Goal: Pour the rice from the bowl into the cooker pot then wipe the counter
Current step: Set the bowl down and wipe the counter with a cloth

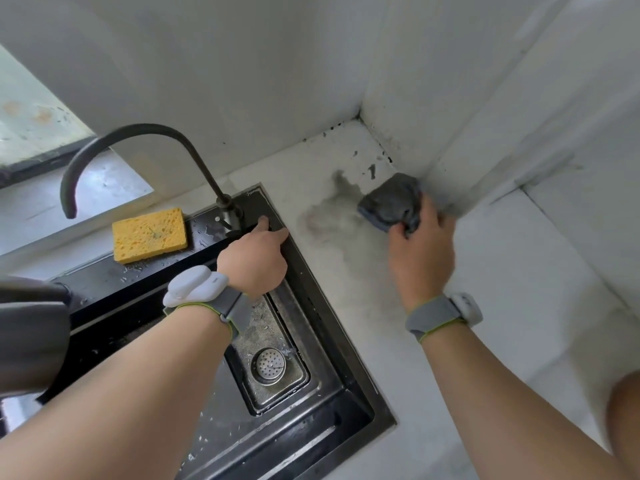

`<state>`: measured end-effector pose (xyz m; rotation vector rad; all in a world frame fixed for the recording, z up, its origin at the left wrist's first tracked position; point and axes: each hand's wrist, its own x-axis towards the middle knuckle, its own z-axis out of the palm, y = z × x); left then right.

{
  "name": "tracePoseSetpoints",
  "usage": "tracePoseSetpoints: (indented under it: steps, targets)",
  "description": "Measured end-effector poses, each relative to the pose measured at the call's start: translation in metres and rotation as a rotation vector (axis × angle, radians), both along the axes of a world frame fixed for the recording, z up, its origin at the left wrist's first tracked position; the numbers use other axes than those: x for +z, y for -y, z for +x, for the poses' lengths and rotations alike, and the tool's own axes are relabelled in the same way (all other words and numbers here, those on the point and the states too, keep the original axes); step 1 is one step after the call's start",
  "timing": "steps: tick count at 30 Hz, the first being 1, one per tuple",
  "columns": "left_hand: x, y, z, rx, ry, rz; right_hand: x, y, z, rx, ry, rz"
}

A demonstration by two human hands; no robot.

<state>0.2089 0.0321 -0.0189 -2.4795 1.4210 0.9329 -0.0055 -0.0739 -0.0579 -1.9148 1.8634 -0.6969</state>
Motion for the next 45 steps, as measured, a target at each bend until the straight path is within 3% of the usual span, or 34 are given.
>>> tracePoseSetpoints:
  steps: [4,9,16,22,25,28,30,33,37,42,45]
  targets:
    - [-0.004,-0.002,-0.002,0.028,-0.008,-0.014,-0.011,0.001,-0.007,0.021,-0.185,0.016]
    - [-0.009,-0.002,0.0,0.05,-0.009,-0.021,-0.014,0.044,0.025,0.107,-0.271,-0.017]
    - [-0.019,-0.006,0.0,0.076,-0.032,-0.056,0.006,0.109,0.104,0.165,-0.309,0.113]
    - [-0.021,-0.006,-0.001,0.09,-0.022,-0.061,0.017,0.147,0.144,0.222,-0.207,0.216]
    - [-0.019,-0.004,-0.001,0.084,-0.015,-0.065,0.018,0.147,0.13,0.399,-0.276,0.212]
    - [-0.02,-0.004,0.0,0.081,-0.011,-0.067,0.022,0.139,0.118,0.747,-0.353,0.201]
    - [-0.02,-0.005,0.0,0.089,-0.019,-0.063,0.023,0.131,0.11,0.917,-0.285,0.269]
    - [-0.021,-0.004,0.0,0.098,-0.024,-0.06,0.02,0.126,0.098,0.777,-0.13,0.158]
    - [-0.022,-0.005,-0.002,0.105,-0.018,-0.056,0.01,0.137,0.1,0.452,-0.193,0.083]
    - [-0.023,-0.006,0.0,0.088,-0.013,-0.07,0.003,0.153,0.131,0.422,-0.23,0.157]
    - [-0.021,-0.005,0.002,0.071,-0.013,-0.066,-0.004,0.138,0.12,0.569,-0.341,0.066]
